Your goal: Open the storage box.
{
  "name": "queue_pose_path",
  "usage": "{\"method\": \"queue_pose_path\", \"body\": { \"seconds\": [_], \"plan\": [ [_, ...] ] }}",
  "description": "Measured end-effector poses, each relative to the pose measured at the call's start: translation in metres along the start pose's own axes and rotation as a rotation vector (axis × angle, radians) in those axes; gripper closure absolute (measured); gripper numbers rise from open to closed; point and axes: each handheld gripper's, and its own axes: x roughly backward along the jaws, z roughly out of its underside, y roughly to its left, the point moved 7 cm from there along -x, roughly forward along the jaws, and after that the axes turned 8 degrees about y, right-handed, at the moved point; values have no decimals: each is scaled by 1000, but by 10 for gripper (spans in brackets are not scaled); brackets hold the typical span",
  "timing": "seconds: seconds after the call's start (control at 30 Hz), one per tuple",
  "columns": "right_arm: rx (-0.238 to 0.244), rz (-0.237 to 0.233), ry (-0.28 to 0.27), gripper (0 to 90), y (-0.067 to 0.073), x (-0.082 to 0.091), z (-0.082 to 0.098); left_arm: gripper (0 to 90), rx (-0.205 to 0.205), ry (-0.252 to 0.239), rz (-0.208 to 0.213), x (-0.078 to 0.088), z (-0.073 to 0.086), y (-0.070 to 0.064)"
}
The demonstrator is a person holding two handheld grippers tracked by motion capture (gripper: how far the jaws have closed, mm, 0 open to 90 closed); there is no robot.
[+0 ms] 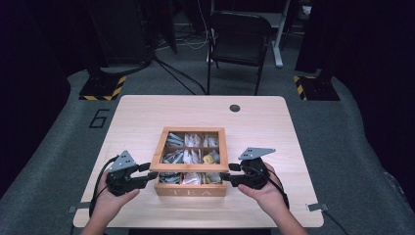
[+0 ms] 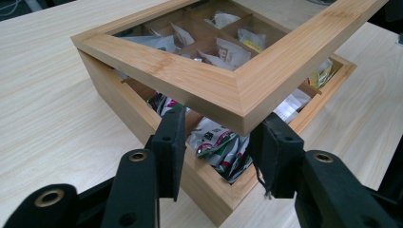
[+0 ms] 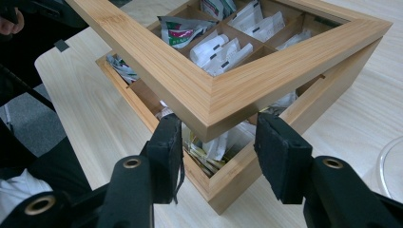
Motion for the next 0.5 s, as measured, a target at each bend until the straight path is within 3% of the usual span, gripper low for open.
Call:
{"method": "queue_pose_path", "body": {
  "seconds": [0.23, 0.5],
  "plan": [
    [-3, -3, 3, 520, -1, 2, -3, 535, -10, -4, -3, -3, -2, 1],
    [-2, -2, -20, 520, -1, 6, -8, 526, -19, -25, -43, -6, -7, 5]
  ]
}}
